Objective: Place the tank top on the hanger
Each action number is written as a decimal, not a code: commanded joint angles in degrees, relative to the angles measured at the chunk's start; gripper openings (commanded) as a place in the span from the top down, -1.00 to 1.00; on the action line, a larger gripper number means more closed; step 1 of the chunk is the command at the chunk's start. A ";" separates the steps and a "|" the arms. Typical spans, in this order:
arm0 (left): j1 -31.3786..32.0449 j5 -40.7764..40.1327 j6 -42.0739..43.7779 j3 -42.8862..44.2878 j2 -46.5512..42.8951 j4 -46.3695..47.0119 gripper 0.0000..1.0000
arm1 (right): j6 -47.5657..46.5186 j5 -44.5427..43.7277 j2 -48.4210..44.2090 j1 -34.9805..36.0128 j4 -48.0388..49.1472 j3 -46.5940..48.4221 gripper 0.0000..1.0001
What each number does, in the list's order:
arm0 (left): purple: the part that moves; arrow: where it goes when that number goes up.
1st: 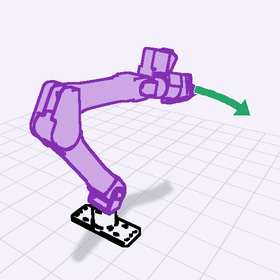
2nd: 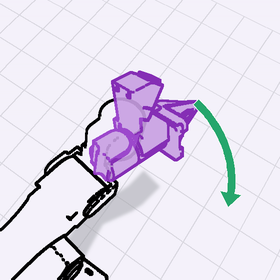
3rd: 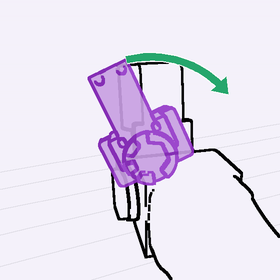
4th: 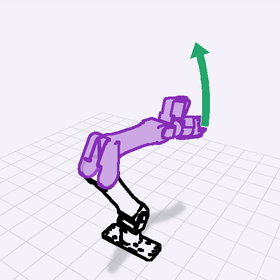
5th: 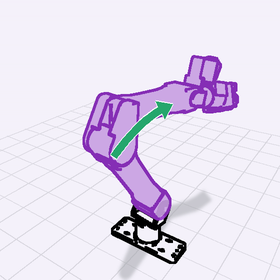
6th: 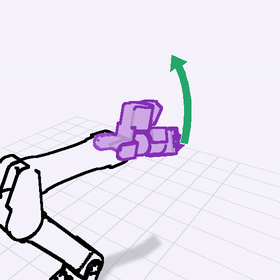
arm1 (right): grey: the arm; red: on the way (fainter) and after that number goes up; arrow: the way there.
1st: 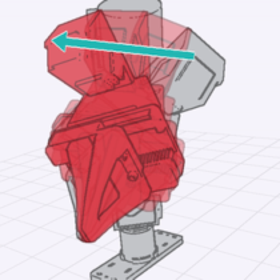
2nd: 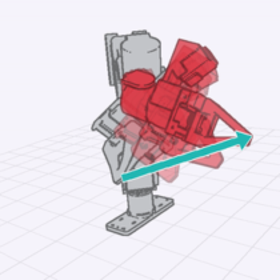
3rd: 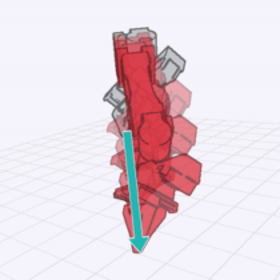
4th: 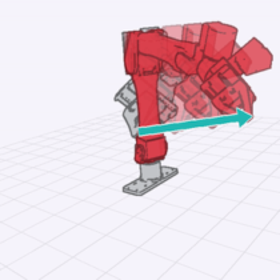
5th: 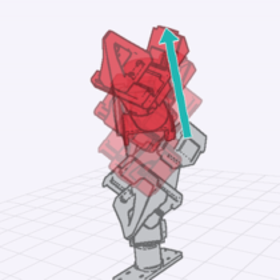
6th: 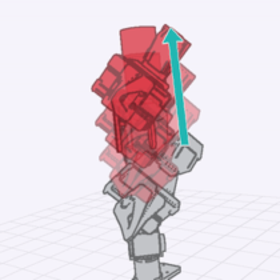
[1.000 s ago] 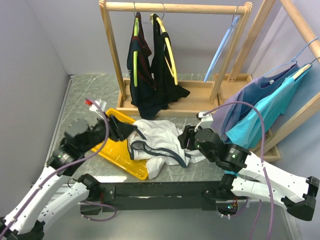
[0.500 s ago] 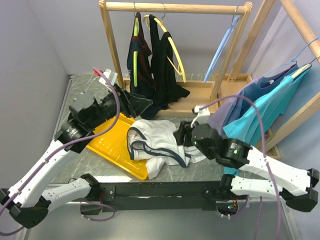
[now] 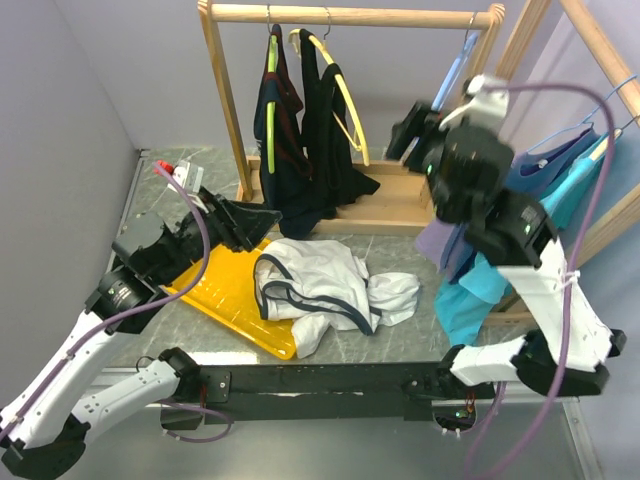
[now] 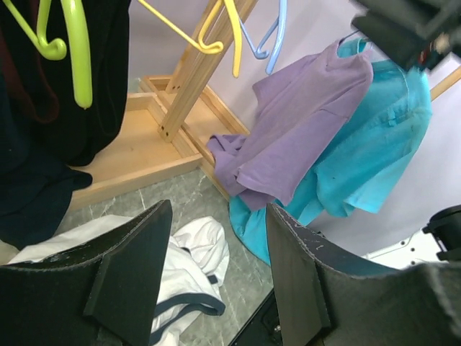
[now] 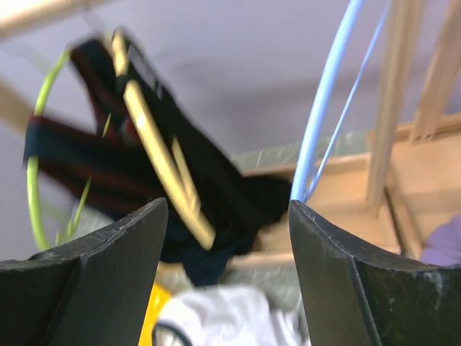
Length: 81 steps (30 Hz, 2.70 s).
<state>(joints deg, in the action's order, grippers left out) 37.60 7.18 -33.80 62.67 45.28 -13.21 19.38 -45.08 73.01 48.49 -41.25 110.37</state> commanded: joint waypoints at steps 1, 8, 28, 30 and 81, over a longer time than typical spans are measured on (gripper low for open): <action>0.19 -1.73 0.32 -0.71 0.51 -0.41 -0.22 | -2.94 4.64 6.42 -6.55 -6.99 10.73 -0.52; 0.19 -1.82 0.66 -0.27 1.13 -1.02 -0.23 | 0.22 16.42 16.98 -19.56 -13.76 24.62 -0.52; 0.19 -3.05 2.42 0.61 1.83 -3.13 -0.25 | 0.22 8.87 20.42 -24.32 -11.40 15.69 0.12; 0.19 -2.87 2.42 0.61 2.10 -3.05 -0.25 | -0.21 8.34 19.80 -24.23 -11.04 15.14 0.26; 0.19 -24.75 -16.10 -18.72 -0.89 -12.80 -0.37 | 5.58 50.79 -31.34 -17.82 -12.62 -36.44 1.00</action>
<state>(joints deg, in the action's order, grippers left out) 37.65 -7.81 -41.30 47.13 45.80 -21.23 24.45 -0.43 44.95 30.39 -53.25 77.32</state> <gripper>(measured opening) 0.682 0.201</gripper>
